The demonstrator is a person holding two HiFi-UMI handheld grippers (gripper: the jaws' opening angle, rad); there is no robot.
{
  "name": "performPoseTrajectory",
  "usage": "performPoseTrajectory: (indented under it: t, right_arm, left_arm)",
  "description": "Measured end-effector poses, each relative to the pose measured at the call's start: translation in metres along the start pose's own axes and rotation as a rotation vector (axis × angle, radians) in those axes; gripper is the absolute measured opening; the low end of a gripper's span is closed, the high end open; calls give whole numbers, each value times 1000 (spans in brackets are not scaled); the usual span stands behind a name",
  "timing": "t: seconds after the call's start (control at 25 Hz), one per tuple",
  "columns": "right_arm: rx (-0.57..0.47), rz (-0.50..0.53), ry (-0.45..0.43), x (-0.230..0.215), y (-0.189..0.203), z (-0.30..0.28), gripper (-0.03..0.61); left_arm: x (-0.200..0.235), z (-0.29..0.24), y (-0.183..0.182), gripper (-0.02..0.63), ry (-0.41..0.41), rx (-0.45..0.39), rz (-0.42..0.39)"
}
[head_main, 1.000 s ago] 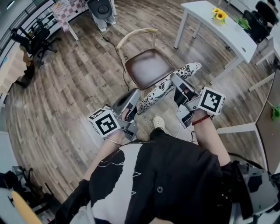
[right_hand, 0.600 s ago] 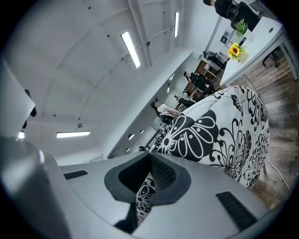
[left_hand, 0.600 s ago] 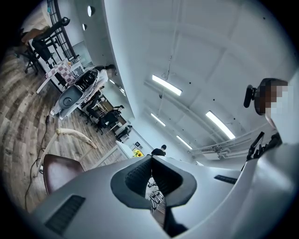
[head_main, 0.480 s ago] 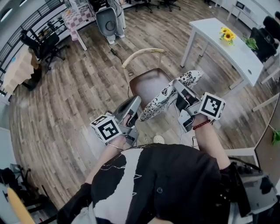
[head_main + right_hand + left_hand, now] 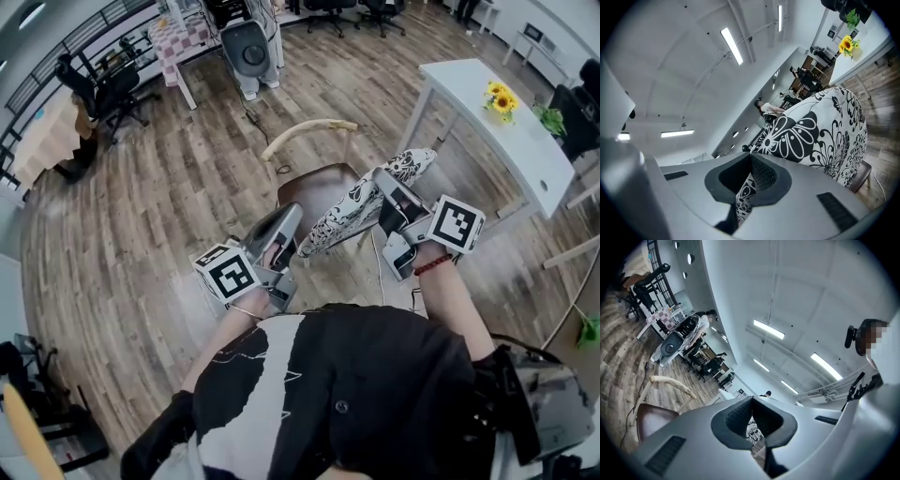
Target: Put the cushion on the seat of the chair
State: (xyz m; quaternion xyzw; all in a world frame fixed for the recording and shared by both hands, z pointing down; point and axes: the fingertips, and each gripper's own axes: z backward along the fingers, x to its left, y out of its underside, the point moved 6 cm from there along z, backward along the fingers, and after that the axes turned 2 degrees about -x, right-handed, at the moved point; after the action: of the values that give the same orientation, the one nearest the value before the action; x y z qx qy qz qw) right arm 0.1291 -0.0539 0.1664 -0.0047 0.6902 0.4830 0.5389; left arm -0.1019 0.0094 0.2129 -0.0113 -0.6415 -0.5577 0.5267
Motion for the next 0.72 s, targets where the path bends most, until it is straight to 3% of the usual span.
performPoseTrajectory:
  t: [0.44,0.72]
  right_arm:
    - [75,4,-50,-33,-18,-27,15]
    - [113,-28,-58,-51,-20,-48,15]
  left_arm:
    - [21,-25,9,11,-44,-50,-28]
    - [32,-34,15,11,-81,-9,-49]
